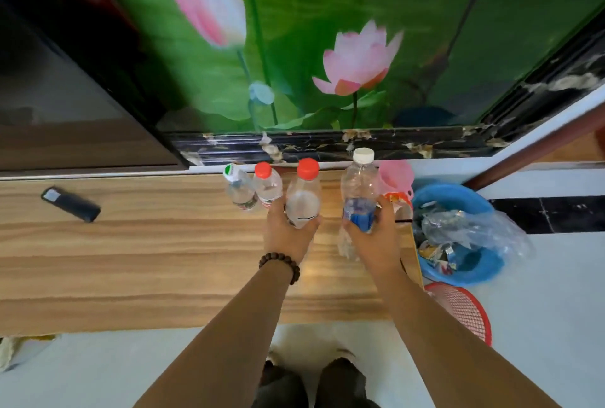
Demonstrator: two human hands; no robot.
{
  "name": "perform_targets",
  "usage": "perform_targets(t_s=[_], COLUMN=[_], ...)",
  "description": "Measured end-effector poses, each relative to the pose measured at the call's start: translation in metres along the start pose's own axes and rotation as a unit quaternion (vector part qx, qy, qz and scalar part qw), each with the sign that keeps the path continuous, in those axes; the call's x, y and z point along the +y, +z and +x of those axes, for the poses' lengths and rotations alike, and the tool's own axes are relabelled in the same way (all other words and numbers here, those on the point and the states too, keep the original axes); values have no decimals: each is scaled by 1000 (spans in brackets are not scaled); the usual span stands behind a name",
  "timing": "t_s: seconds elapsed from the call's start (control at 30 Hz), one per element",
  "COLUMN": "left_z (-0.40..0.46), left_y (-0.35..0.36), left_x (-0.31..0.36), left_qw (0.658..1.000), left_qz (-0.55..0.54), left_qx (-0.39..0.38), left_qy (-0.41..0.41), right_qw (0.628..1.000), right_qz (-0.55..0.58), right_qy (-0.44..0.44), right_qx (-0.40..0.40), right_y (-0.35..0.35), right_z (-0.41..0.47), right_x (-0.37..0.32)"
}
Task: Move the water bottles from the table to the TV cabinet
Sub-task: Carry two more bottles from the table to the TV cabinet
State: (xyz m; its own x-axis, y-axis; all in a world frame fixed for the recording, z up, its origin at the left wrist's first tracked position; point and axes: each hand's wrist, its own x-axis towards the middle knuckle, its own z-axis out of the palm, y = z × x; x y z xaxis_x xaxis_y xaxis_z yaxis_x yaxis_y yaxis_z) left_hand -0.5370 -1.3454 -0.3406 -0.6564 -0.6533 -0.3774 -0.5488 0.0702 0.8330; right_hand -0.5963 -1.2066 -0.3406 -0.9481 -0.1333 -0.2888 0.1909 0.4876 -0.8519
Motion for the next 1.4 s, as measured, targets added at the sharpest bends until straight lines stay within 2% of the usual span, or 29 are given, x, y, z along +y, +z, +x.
perform_targets(t_s=[0.27, 0.4, 0.83, 1.07, 1.23, 1.4], left_z=[81, 98, 119, 113, 70, 5], left_y=[57, 67, 87, 82, 60, 10], left_x=[-50, -64, -76, -76, -64, -27], left_qw=[997, 996, 993, 996, 998, 978], left_qz=[-11, 9, 4, 4, 42, 199], left_qx=[41, 31, 56, 48, 11, -42], left_qy=[57, 87, 106, 74, 52, 50], right_qw=[997, 996, 994, 994, 995, 973], right_qz=[37, 36, 26, 33, -69, -203], right_qy=[-68, -84, -103, -102, -31, -43], right_qx=[19, 10, 0, -30, -62, -98], right_y=[47, 62, 80, 72, 47, 8], right_z=[82, 105, 125, 114, 73, 10], right_x=[65, 79, 89, 91, 77, 30])
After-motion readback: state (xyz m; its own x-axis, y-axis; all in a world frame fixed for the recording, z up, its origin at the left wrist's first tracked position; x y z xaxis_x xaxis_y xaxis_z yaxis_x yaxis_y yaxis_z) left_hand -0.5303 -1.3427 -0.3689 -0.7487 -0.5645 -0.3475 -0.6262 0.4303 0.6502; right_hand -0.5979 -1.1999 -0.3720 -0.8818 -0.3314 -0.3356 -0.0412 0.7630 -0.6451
